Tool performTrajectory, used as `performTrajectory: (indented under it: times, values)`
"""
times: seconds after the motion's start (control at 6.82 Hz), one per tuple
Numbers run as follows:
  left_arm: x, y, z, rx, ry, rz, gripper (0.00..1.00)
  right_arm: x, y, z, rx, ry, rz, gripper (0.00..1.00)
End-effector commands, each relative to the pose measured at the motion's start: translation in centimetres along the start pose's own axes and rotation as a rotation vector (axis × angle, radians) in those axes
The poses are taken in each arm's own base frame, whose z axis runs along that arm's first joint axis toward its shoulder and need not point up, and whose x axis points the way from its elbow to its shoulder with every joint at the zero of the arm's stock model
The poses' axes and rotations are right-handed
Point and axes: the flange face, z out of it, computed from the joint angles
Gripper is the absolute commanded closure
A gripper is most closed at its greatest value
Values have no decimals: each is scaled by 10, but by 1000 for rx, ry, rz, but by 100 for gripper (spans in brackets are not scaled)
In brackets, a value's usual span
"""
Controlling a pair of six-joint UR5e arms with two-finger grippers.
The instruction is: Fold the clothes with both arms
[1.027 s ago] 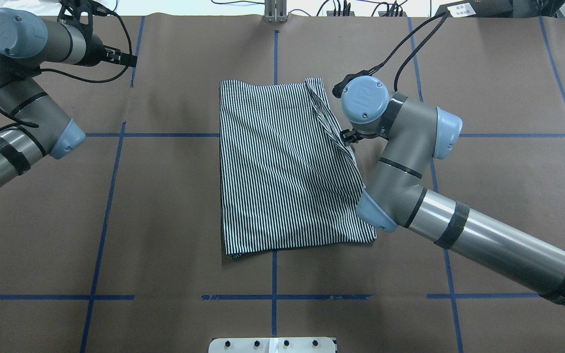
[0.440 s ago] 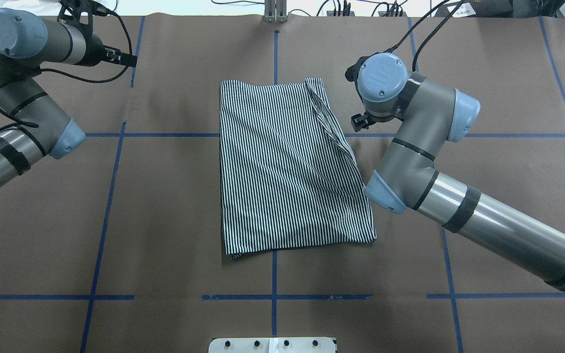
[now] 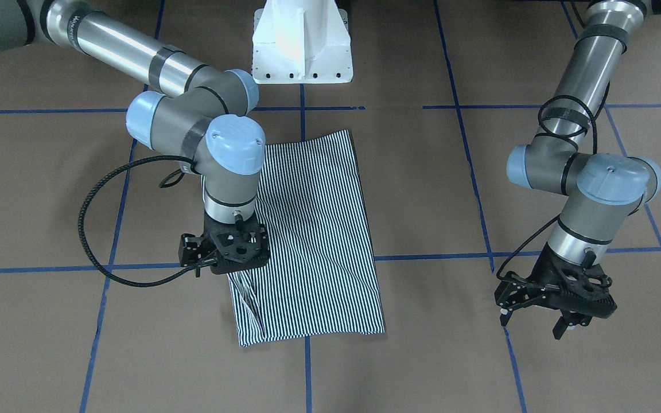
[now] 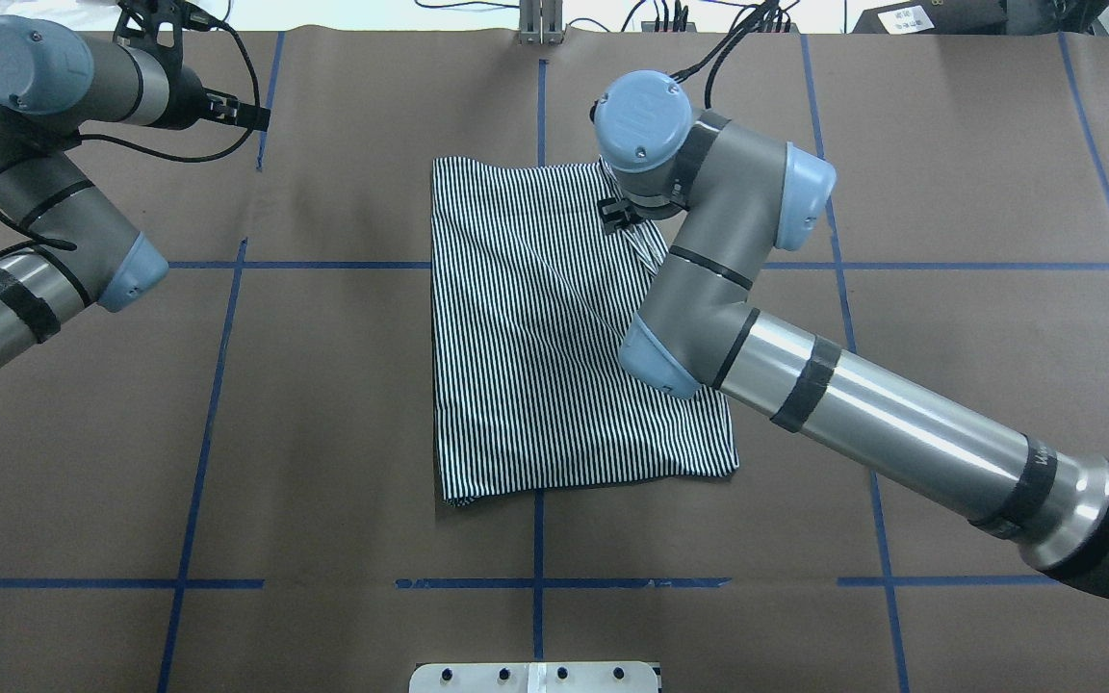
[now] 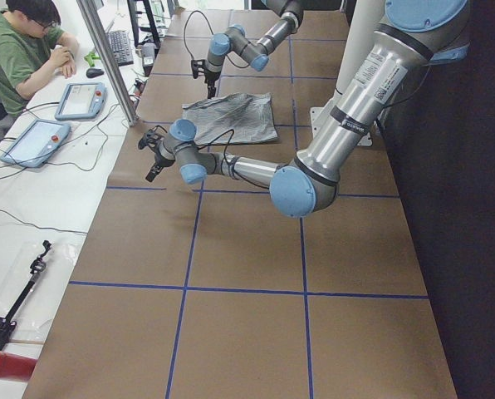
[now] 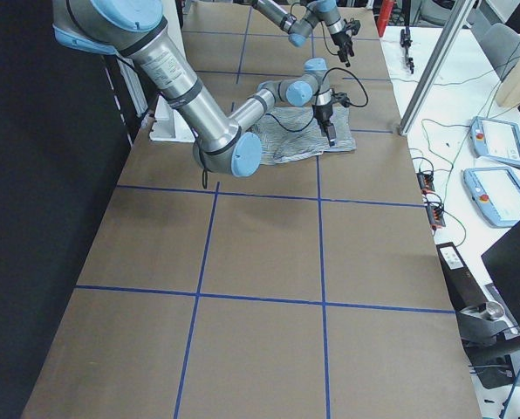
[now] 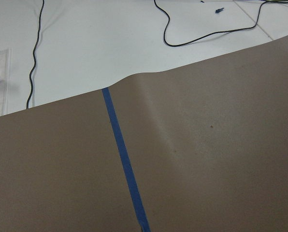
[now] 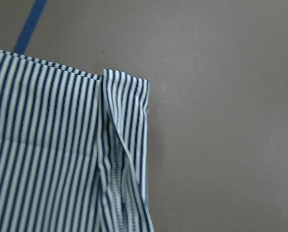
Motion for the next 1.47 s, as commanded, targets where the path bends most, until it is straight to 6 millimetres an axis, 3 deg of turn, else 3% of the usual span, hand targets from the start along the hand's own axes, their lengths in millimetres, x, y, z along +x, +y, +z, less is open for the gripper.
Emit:
performTrajectory:
  times: [0.0, 0.73, 1.32]
  values:
    - [0, 0, 0, -1, 1, -1, 0, -31, 11, 1, -16, -8, -11, 0]
    - [2, 3, 1, -15, 17, 0, 0, -13, 33, 36, -48, 42, -38, 0]
    - [2, 3, 1, -15, 17, 0, 0, 32, 20, 50, -46, 89, -71, 0]
